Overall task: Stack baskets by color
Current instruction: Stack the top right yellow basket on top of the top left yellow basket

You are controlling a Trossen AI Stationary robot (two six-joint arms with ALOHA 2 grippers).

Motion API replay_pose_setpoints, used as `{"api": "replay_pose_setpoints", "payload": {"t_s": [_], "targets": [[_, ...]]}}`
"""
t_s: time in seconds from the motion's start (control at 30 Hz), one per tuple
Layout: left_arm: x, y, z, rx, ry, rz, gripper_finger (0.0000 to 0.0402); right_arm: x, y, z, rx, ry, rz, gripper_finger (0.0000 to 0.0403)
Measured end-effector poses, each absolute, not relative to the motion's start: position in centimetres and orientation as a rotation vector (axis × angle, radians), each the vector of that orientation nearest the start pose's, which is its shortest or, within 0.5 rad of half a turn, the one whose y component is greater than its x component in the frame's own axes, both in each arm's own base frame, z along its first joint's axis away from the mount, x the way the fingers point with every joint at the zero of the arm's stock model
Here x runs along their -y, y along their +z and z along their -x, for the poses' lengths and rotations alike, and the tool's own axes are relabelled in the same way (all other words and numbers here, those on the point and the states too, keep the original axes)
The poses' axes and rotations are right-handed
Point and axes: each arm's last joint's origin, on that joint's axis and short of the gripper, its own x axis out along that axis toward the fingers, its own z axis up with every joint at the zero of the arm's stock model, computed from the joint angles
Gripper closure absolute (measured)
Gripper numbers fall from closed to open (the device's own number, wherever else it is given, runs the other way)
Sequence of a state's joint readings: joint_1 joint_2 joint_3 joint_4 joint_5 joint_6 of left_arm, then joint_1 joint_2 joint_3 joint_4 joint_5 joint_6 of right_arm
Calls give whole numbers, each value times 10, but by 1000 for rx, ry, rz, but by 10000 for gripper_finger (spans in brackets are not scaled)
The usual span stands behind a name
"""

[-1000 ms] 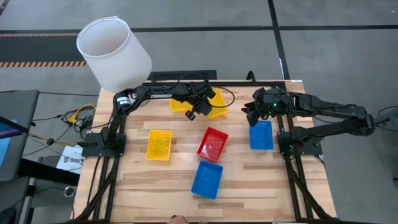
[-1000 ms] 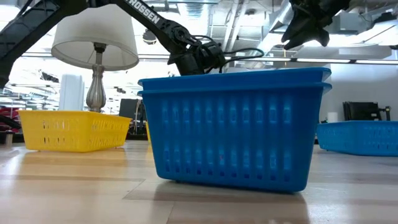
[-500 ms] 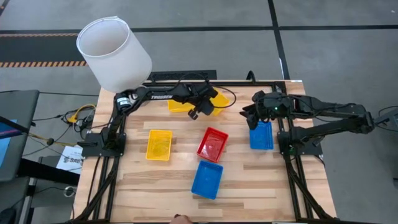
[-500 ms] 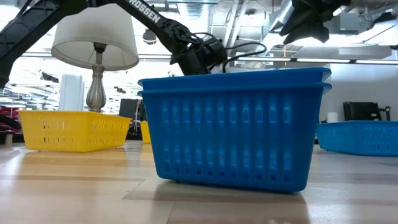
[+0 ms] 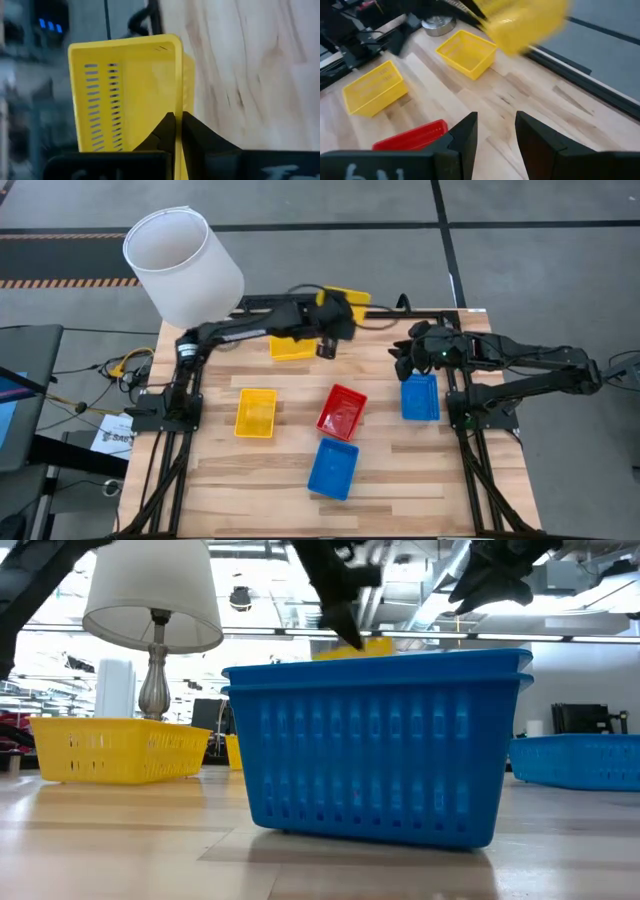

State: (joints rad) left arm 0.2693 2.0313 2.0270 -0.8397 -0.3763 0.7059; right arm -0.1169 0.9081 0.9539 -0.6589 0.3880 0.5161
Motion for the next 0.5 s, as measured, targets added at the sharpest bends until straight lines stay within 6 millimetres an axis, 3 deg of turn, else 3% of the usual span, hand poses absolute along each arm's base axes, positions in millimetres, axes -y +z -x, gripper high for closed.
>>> {"api": "replay_pose_setpoints", "payload": {"t_s": [0.13,0.23,0.37,0.5], "targets": [[-134,358,-386,-1054,368,-517,401,32,327,-173,-484,-646,-396,246],[-138,367,-349,-1045,449,-425,401,32,326,-173,-502,-645,-380,246],[-132,347,-312,-975,552,-415,401,32,325,-172,-523,-641,-355,246],[-119,312,-297,-925,551,-437,401,32,325,-172,-524,-638,-346,246]]}}
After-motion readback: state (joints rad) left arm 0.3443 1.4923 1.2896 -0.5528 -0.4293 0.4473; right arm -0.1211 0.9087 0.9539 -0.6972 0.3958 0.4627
